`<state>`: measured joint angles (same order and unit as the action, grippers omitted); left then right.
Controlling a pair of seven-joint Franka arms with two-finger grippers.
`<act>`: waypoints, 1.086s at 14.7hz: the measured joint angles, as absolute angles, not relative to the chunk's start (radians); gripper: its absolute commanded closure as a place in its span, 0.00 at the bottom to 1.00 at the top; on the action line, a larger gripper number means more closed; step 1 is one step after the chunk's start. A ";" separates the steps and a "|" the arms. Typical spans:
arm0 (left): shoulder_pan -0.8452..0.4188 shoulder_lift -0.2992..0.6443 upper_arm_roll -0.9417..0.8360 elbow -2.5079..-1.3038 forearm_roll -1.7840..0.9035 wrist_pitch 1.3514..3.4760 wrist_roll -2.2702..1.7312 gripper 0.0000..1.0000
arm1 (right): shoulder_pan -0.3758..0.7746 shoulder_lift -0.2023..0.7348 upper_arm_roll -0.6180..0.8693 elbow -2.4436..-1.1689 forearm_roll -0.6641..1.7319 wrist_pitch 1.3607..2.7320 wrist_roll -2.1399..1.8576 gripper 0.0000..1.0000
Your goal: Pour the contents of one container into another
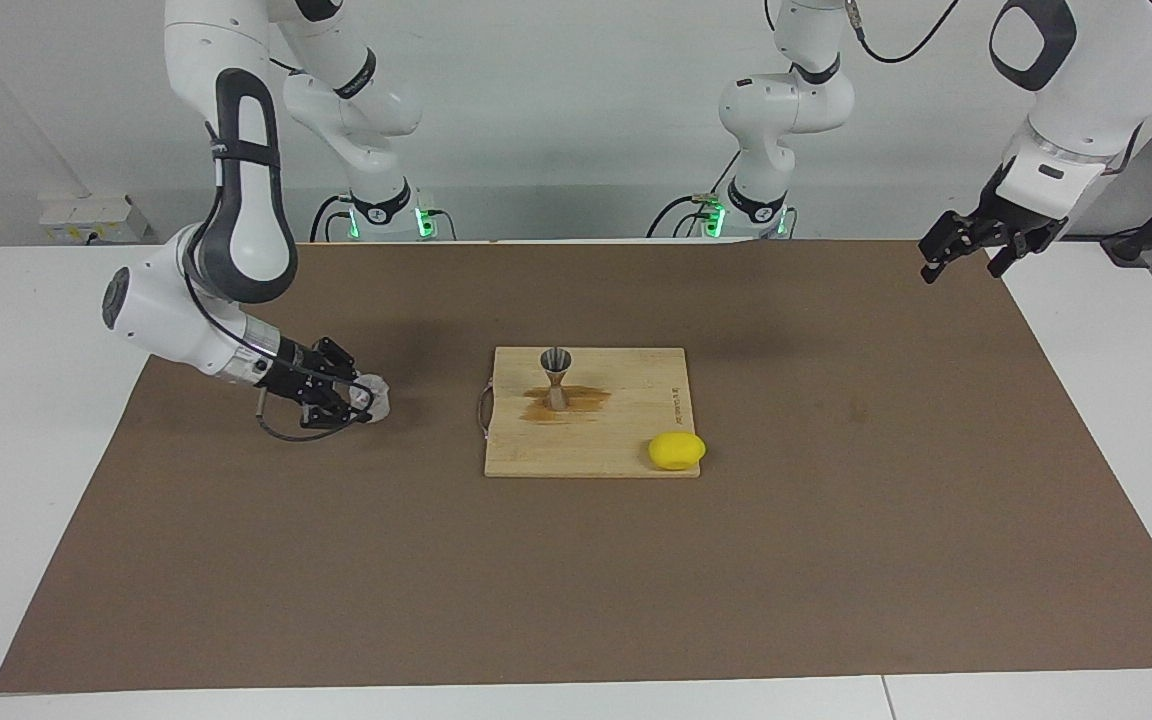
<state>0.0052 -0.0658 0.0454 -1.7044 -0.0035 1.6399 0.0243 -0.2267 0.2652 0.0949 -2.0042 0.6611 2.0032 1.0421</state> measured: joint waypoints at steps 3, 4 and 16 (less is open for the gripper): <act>0.005 -0.066 0.046 -1.704 -0.003 1.639 0.024 0.00 | -0.277 0.315 0.095 -2.002 0.671 2.008 0.986 1.00; 0.005 -0.066 0.047 -1.704 -0.003 1.639 0.024 0.00 | -0.292 0.330 0.095 -2.001 0.676 2.008 0.964 1.00; 0.005 -0.066 0.049 -1.704 -0.003 1.639 0.022 0.00 | -0.360 0.352 0.094 -2.004 0.686 2.024 0.888 0.00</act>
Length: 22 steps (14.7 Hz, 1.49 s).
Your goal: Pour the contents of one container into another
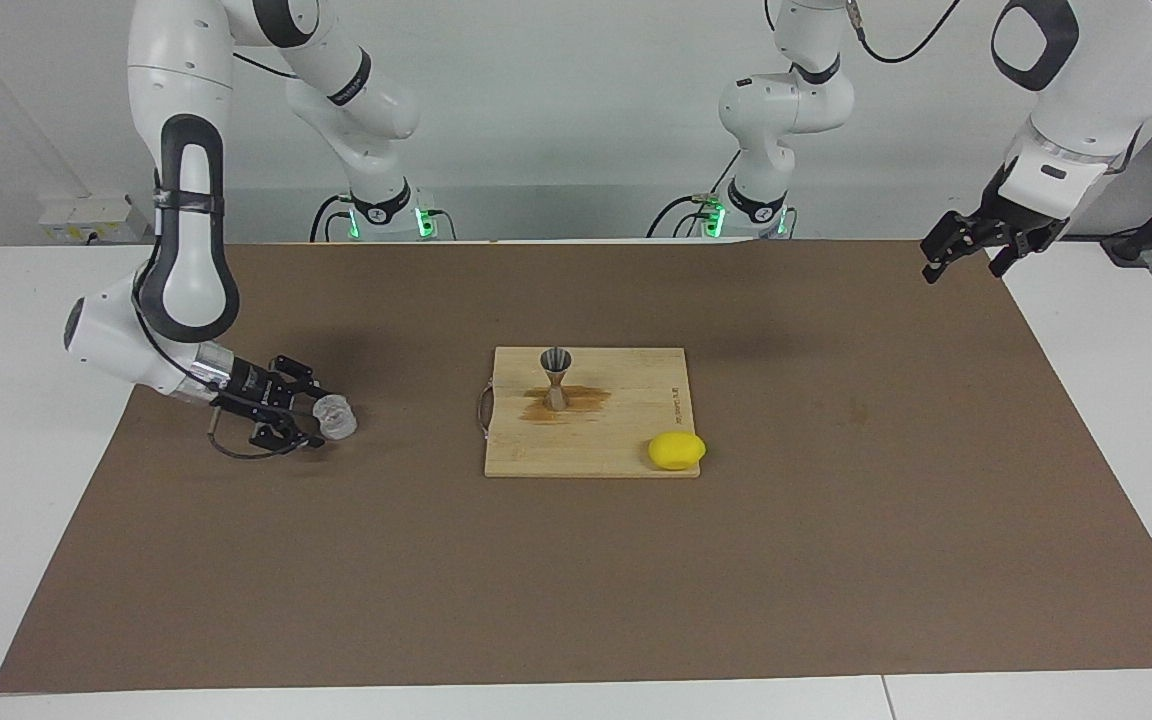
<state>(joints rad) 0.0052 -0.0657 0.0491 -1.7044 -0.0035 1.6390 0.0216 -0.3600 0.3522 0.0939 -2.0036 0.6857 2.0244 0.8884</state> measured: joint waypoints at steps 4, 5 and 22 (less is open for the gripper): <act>0.005 -0.066 0.051 -1.704 -0.003 1.639 0.021 0.00 | -0.387 0.320 0.093 -2.004 0.683 2.024 0.824 0.00; 0.005 -0.066 0.051 -1.704 -0.003 1.639 0.021 0.00 | -0.387 0.301 0.093 -2.005 0.672 2.024 0.800 0.00; 0.005 -0.066 0.051 -1.704 -0.003 1.639 0.020 0.00 | 0.010 0.081 0.109 -1.971 0.044 1.899 0.375 0.00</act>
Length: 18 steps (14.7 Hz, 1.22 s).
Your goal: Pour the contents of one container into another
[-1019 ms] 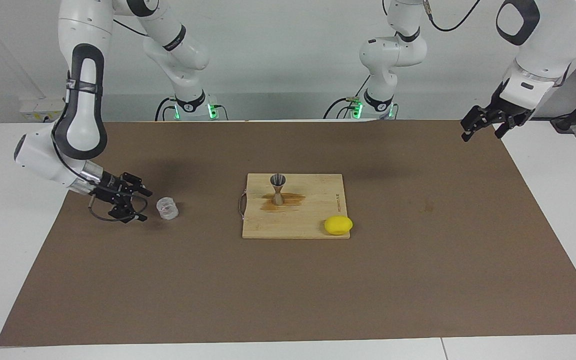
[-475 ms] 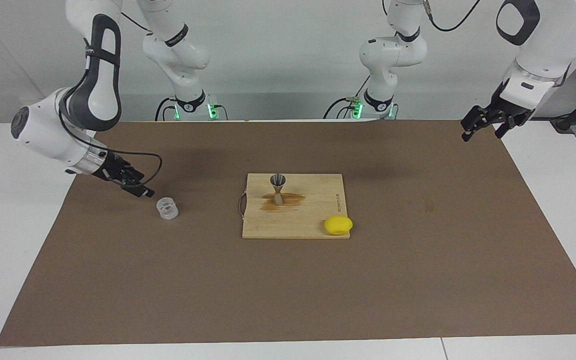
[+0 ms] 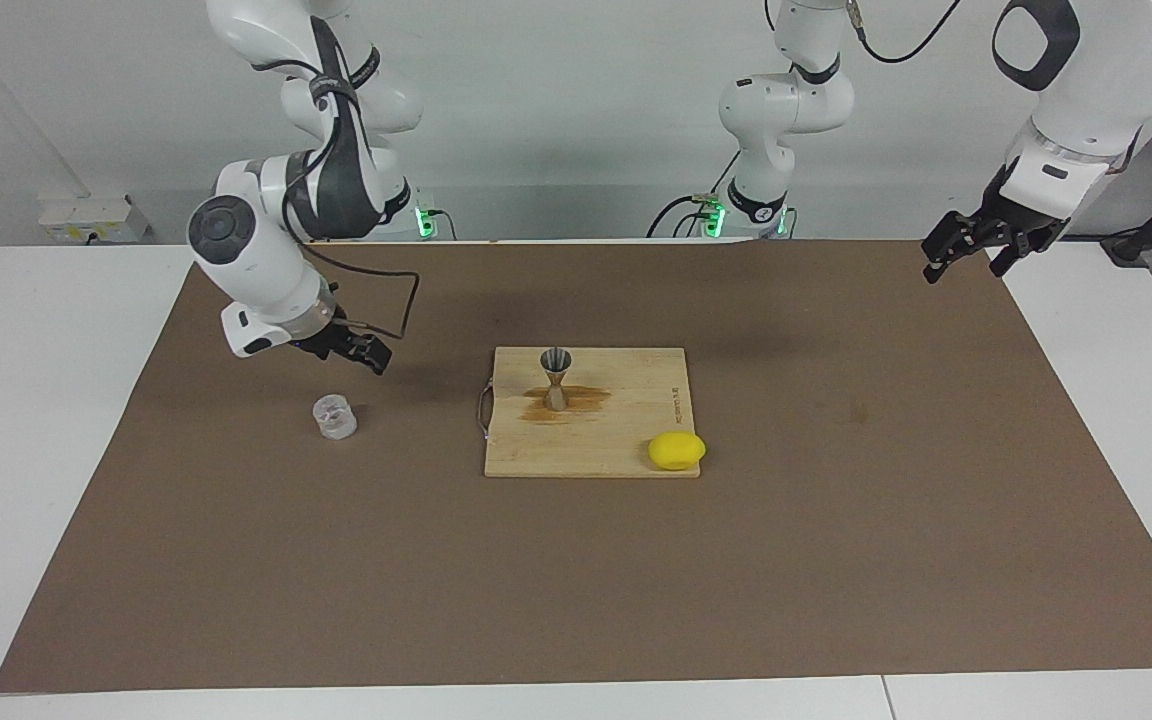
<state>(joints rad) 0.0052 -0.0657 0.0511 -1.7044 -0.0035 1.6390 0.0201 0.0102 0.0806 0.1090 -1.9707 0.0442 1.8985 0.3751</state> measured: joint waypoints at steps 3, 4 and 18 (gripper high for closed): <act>0.005 -0.066 0.051 -1.704 -0.003 1.639 0.020 0.00 | 0.019 0.041 0.109 -1.888 0.032 1.835 0.375 0.00; 0.005 -0.066 0.051 -1.704 -0.003 1.639 0.020 0.00 | 0.016 0.034 0.107 -1.846 0.032 1.799 0.374 0.00; 0.005 -0.065 0.052 -1.704 -0.003 1.639 0.020 0.00 | 0.015 0.009 0.114 -1.570 -0.016 1.456 0.365 0.00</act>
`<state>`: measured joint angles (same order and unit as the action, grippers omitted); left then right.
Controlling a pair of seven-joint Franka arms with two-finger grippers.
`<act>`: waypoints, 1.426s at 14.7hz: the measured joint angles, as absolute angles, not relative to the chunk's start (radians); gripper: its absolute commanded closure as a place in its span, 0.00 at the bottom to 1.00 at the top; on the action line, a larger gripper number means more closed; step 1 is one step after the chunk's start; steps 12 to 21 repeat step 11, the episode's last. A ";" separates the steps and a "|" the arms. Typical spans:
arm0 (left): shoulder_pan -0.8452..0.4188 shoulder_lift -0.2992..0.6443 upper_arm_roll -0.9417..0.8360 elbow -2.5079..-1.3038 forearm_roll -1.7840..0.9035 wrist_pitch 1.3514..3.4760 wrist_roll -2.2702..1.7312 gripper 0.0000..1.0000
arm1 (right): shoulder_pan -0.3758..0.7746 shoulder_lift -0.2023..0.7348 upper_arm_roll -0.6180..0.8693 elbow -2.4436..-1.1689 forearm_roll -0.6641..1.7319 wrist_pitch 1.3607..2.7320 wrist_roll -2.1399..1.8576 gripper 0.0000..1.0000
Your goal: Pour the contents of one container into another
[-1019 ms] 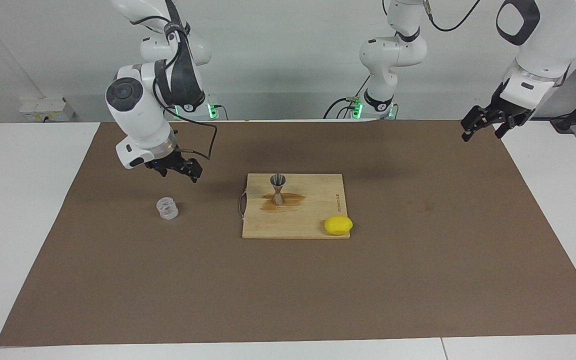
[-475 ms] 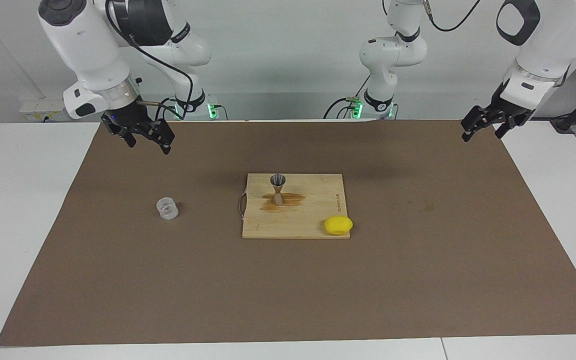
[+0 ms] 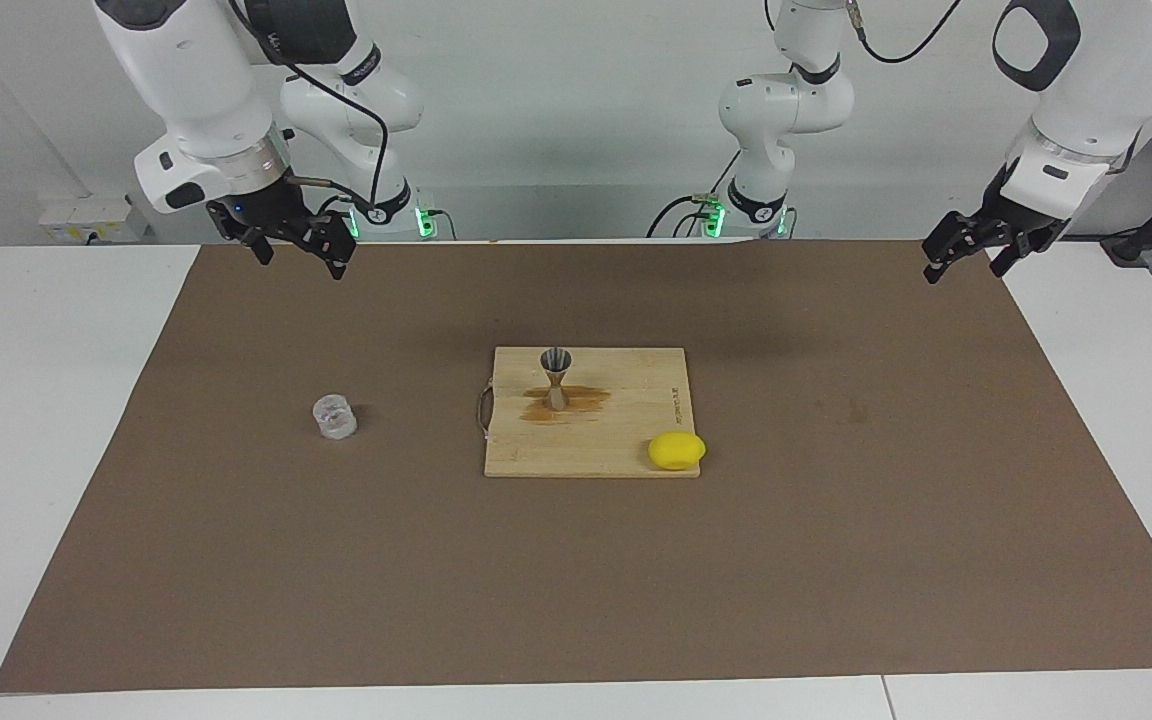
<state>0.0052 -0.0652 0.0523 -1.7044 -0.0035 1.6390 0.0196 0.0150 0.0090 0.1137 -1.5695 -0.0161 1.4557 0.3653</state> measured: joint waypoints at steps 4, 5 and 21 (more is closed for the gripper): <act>0.005 -0.065 0.052 -1.704 -0.003 1.639 0.020 0.00 | 0.012 0.008 0.111 -1.575 -0.017 1.462 0.291 0.00; 0.005 -0.065 0.052 -1.704 -0.003 1.639 0.019 0.00 | 0.008 0.008 0.110 -1.578 -0.017 1.474 0.270 0.00; 0.005 -0.065 0.052 -1.704 -0.003 1.639 0.019 0.00 | 0.002 0.008 0.108 -1.588 -0.017 1.513 0.244 0.00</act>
